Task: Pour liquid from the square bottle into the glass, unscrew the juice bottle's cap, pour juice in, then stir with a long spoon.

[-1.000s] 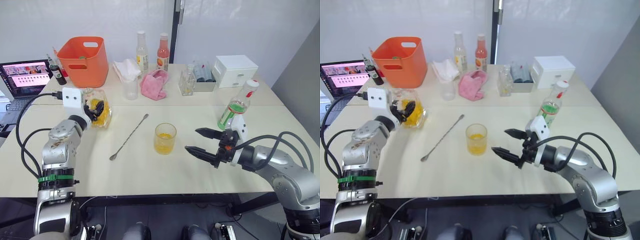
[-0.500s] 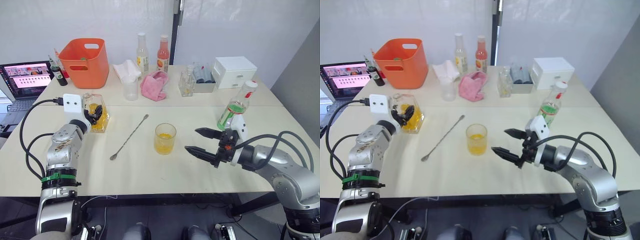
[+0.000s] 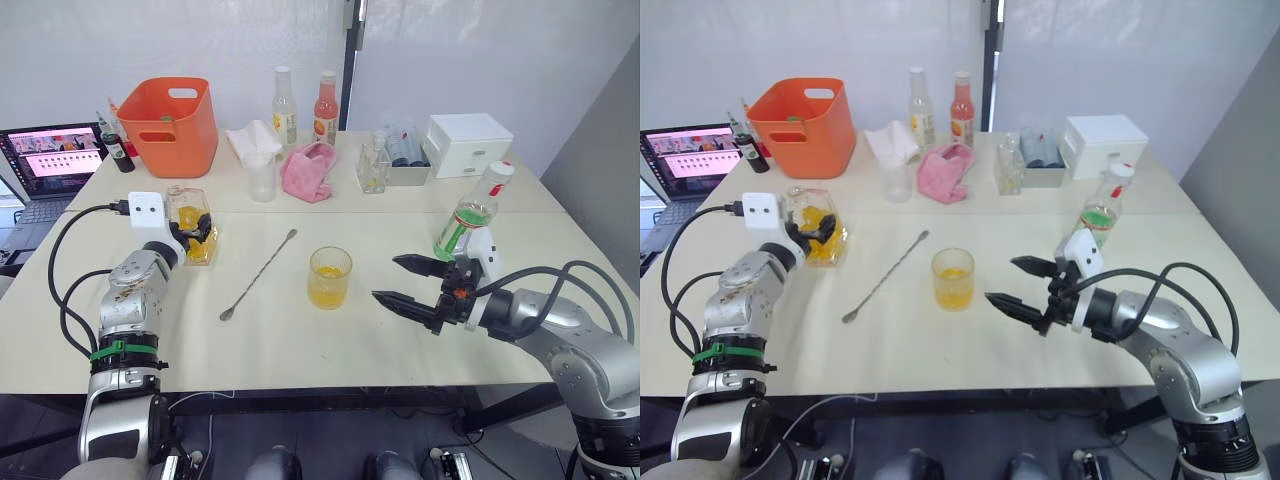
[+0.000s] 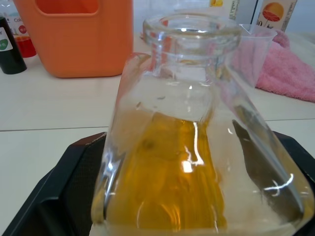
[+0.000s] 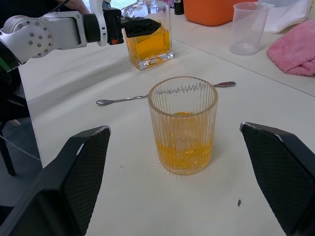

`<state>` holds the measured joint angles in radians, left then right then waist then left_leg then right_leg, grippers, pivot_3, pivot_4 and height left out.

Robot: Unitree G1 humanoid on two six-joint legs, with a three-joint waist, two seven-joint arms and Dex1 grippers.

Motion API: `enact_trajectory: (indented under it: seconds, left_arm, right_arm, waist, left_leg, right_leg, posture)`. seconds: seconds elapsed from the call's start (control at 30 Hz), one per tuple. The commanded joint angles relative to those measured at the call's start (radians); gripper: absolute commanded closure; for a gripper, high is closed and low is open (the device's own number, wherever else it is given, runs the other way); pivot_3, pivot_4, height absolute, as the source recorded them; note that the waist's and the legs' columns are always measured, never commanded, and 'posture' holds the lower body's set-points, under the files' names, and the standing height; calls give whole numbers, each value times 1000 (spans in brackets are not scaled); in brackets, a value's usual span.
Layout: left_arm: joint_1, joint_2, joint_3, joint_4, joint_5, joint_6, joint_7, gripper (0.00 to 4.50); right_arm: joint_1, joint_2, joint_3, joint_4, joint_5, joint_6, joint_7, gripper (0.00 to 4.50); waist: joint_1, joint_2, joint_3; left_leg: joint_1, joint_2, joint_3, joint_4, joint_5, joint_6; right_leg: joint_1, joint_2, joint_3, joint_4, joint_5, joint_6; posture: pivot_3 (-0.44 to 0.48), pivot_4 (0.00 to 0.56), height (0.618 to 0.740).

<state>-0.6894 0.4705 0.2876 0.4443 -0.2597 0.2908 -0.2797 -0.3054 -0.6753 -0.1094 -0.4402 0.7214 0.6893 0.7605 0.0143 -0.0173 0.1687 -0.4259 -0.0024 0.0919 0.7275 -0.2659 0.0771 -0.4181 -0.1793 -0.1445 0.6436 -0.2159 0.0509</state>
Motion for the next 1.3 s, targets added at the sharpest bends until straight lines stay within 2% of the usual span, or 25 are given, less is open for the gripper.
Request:
enact_trajectory:
  seconds: [0.03,0.17,0.3,0.5,0.67,0.77,0.97,1.17,1.3]
  left_arm:
    - [7,14,24,-89,-25,-19,-19,24]
    - [59,33,64,-226,-81,26,-44,24]
    - [144,67,122,-438,-171,135,-58,24]
    - [229,117,185,-582,-257,244,-67,24]
    - [457,235,329,-682,-426,343,-284,24]
    - [574,271,383,-680,-433,315,-359,24]
    - [747,248,447,-590,-368,156,-446,24]
    - [824,166,487,-439,-318,-52,-475,24]
    - [869,158,485,-434,-319,-86,-492,24]
  right_arm:
    - [-1,-10,-37,-18,12,-7,-1,0]
    - [21,-23,-68,-22,13,-9,-3,0]
    - [55,-42,-135,-13,28,-7,-9,0]
    - [114,-61,-230,31,21,-20,-10,0]
    - [230,-69,-378,118,-62,-103,-51,0]
    - [286,-58,-457,129,-57,-129,-54,0]
    - [382,-57,-596,228,-99,-214,-44,0]
    - [341,-111,-571,363,-167,-283,-30,0]
    - [314,-118,-544,399,-181,-303,-19,0]
  waist:
    - [0,0,0]
    - [-1,0,0]
    - [-2,0,0]
    - [6,0,0]
    - [-2,0,0]
    - [-1,0,0]
    - [5,1,0]
    - [-2,2,-1]
    - [-3,0,-2]
  left_leg:
    - [0,0,0,0,0,0]
    - [0,0,0,0,0,0]
    - [0,1,0,-1,0,0]
    - [1,0,0,-1,0,0]
    - [2,1,3,-5,0,0]
    - [4,1,6,-8,0,-1]
    - [7,1,8,-13,-1,-3]
    - [11,2,13,-16,-1,0]
    - [11,5,16,-16,-2,1]
  right_leg:
    - [0,0,0,0,0,0]
    - [0,0,0,-1,0,0]
    - [0,0,0,-1,0,0]
    - [0,-1,1,-2,0,0]
    - [-2,0,4,-2,0,0]
    - [-3,1,8,-3,-1,0]
    - [-1,0,10,-12,0,-1]
    - [-2,1,15,-11,1,-2]
    - [-3,2,17,-12,1,-2]
  posture:
    - [0,150,713]
    - [0,150,713]
    - [0,150,713]
    - [0,150,713]
    - [0,150,713]
    - [0,150,713]
    - [0,150,713]
    - [0,150,713]
    - [0,150,713]
